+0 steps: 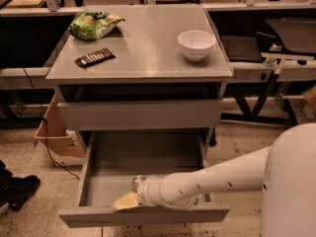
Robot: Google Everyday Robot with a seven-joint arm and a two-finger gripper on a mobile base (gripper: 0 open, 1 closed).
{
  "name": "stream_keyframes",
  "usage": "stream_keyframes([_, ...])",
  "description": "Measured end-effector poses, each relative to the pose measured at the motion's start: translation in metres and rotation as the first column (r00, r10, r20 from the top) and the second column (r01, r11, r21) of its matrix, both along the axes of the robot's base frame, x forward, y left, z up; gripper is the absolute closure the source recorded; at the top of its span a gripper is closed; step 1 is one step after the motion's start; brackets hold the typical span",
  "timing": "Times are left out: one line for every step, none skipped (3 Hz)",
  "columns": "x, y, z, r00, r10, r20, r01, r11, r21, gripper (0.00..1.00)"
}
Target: Pick 7up can from middle drawer and place on counter
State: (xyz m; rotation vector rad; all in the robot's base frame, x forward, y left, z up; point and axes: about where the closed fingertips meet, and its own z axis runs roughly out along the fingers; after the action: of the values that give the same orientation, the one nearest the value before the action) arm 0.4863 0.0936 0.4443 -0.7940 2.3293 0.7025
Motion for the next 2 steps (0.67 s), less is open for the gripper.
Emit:
stream_keyframes([0.017, 0.001, 0.011, 0.9968, -0.080, 0.006, 0.080, 0.997, 0.008, 0.00])
stream_keyframes([0.045, 0.002, 0.012, 0.9846, -0.173, 0.021, 0.174, 0.984, -0.037, 0.00])
